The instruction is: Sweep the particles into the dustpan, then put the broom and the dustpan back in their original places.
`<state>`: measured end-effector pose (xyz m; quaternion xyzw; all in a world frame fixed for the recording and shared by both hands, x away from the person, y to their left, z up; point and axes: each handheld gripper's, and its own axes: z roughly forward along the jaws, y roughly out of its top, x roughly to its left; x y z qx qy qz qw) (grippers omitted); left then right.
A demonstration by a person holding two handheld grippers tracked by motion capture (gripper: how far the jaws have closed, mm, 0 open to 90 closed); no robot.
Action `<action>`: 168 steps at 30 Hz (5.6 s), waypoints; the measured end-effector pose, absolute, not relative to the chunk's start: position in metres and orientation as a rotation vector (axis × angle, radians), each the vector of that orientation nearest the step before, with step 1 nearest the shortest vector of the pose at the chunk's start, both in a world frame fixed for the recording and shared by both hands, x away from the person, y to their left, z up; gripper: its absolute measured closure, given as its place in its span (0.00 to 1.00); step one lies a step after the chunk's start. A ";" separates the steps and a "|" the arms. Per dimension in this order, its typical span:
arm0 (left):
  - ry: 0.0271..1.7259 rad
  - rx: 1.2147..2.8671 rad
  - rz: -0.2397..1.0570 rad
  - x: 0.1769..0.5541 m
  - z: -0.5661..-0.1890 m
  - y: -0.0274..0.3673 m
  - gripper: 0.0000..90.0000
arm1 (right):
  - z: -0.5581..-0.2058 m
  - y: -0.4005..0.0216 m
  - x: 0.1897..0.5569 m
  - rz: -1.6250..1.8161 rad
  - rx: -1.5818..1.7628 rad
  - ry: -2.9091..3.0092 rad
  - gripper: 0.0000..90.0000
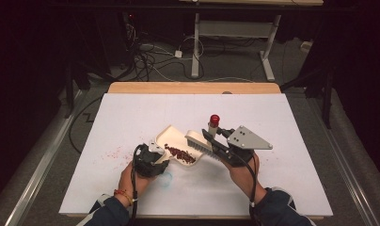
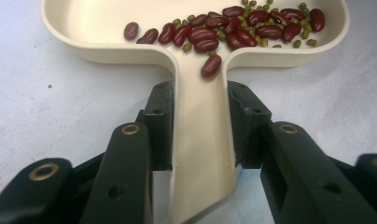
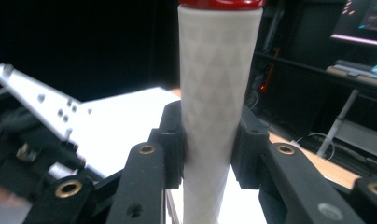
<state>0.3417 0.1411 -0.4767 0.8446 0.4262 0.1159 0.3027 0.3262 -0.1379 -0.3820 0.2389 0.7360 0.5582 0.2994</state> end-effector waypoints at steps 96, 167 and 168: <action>0.940 2.094 0.516 0.290 -0.471 0.222 0.34 | -0.403 -0.285 0.439 1.185 1.060 2.327 0.64; 0.848 2.113 0.534 0.289 -0.477 0.214 0.22 | -0.389 -0.247 0.415 1.282 0.967 1.904 0.18; 0.849 2.113 0.534 0.289 -0.477 0.215 0.22 | -0.388 -0.247 0.414 1.278 0.963 1.907 0.18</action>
